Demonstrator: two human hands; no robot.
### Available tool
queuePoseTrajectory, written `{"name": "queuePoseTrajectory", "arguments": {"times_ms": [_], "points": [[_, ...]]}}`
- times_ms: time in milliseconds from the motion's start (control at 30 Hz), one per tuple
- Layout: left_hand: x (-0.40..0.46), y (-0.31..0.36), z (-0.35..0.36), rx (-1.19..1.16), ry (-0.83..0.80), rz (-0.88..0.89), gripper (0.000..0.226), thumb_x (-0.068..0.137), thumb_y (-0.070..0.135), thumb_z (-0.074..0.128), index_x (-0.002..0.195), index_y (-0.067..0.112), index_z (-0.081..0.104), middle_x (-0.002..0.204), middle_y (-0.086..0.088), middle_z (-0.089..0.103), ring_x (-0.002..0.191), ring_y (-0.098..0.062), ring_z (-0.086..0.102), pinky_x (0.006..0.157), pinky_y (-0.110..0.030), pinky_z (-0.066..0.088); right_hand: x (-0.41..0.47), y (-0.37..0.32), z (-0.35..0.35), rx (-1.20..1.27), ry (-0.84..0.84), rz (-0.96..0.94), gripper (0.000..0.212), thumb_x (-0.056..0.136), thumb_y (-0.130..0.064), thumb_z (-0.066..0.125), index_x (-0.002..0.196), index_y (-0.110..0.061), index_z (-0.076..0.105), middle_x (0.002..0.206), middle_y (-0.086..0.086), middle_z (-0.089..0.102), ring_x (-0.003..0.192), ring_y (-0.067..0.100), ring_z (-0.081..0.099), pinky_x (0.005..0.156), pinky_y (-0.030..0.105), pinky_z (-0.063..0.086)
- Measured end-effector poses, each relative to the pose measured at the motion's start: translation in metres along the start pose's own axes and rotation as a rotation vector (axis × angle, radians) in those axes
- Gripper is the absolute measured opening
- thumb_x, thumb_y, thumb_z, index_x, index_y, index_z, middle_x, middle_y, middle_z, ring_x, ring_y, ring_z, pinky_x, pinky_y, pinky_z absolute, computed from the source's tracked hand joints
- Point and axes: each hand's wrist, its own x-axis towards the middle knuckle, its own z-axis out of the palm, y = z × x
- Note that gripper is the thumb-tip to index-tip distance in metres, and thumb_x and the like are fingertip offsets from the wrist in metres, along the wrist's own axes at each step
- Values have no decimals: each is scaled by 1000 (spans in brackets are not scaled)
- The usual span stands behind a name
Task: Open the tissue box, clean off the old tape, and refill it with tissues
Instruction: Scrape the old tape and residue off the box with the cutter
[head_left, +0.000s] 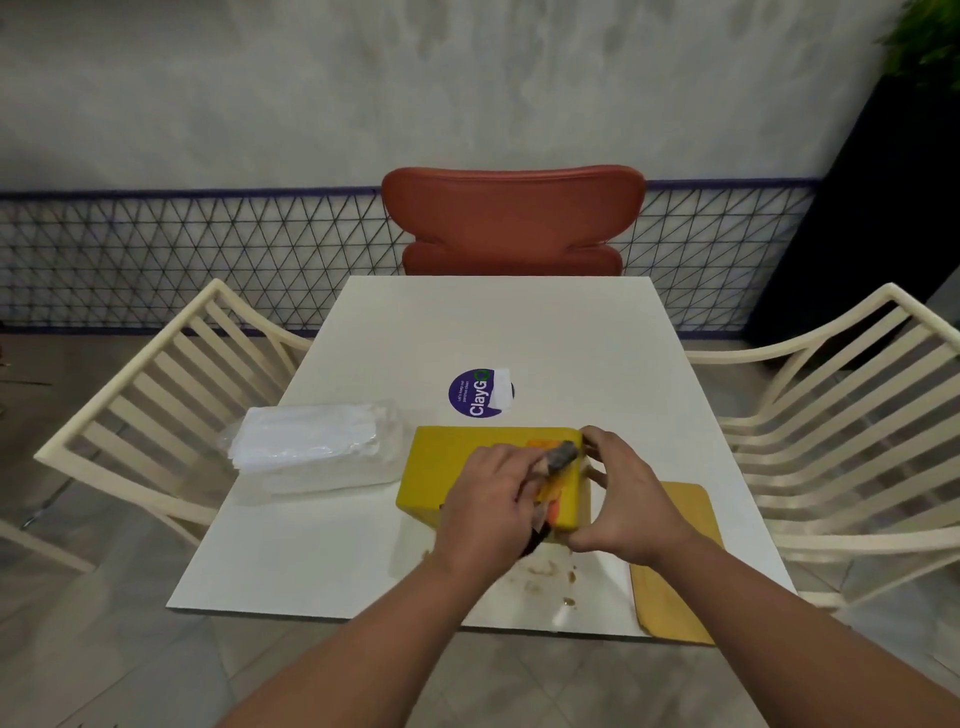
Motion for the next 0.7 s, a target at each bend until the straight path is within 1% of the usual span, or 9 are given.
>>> {"name": "queuePoseTrajectory", "arguments": {"times_ms": [100, 167, 267, 333, 400, 467, 500, 600, 700], "points": [[5, -36, -18, -21, 52, -154, 34, 89, 28, 46, 118, 25, 66, 100, 5, 62, 94, -15, 50, 80, -25, 38, -1, -3, -3, -48, -20, -26, 116, 40, -47, 85, 140, -24, 33, 128, -12, 42, 117, 11, 47, 97, 35, 50], [11, -60, -33, 1, 109, -375, 25, 91, 15, 49, 110, 20, 65, 94, 0, 62, 89, -22, 55, 73, -28, 37, -2, -6, -6, -67, -37, -51, 113, 41, -49, 85, 139, -27, 33, 126, -15, 41, 115, 10, 47, 97, 35, 50], [20, -89, -53, -15, 158, -721, 16, 95, 16, 47, 101, 11, 61, 92, -10, 63, 80, -24, 53, 70, -30, 39, -3, -8, -10, -123, -39, -128, 107, 45, -44, 87, 136, -29, 33, 126, -16, 41, 113, 7, 46, 95, 36, 51], [29, -105, -71, -188, 146, -984, 24, 93, 26, 51, 93, 5, 62, 91, -17, 66, 82, -32, 58, 72, -39, 48, -4, -7, -13, -147, -33, -196, 106, 49, -37, 88, 138, -30, 31, 134, -15, 39, 121, 7, 44, 99, 34, 49], [35, -107, -84, -592, -36, -1209, 43, 87, 45, 60, 94, 3, 67, 88, -19, 67, 81, -33, 63, 72, -42, 53, -5, -6, -16, -201, -68, -262, 110, 54, -35, 89, 144, -34, 25, 149, -11, 32, 133, 3, 33, 106, 23, 40], [37, -101, -91, -753, -253, -1249, 53, 82, 56, 64, 99, 6, 69, 84, -16, 67, 72, -29, 63, 62, -34, 52, -6, -2, -15, -290, -76, -332, 114, 58, -38, 89, 147, -36, 18, 156, -8, 24, 137, 0, 21, 106, 12, 26], [37, -97, -91, -722, -306, -1226, 49, 81, 51, 68, 101, 6, 68, 78, -15, 65, 63, -28, 61, 56, -31, 50, -7, 1, -14, -328, -54, -361, 116, 58, -40, 89, 148, -35, 16, 158, -6, 22, 139, 0, 19, 106, 12, 24], [32, -96, -83, -620, -241, -1114, 24, 82, 18, 66, 96, -1, 59, 61, -11, 49, 45, -23, 46, 47, -29, 40, -12, 16, -10, -380, 34, -396, 122, 60, -44, 90, 153, -32, 12, 160, -5, 17, 144, 2, 16, 104, 19, 33], [20, -97, -72, -510, -165, -996, 16, 80, 12, 64, 91, 0, 60, 71, -16, 56, 57, -27, 53, 54, -35, 47, -21, 26, -9, -383, 7, -365, 124, 66, -39, 87, 155, -36, 0, 162, -18, -1, 144, -4, 9, 105, 15, 30]]}}
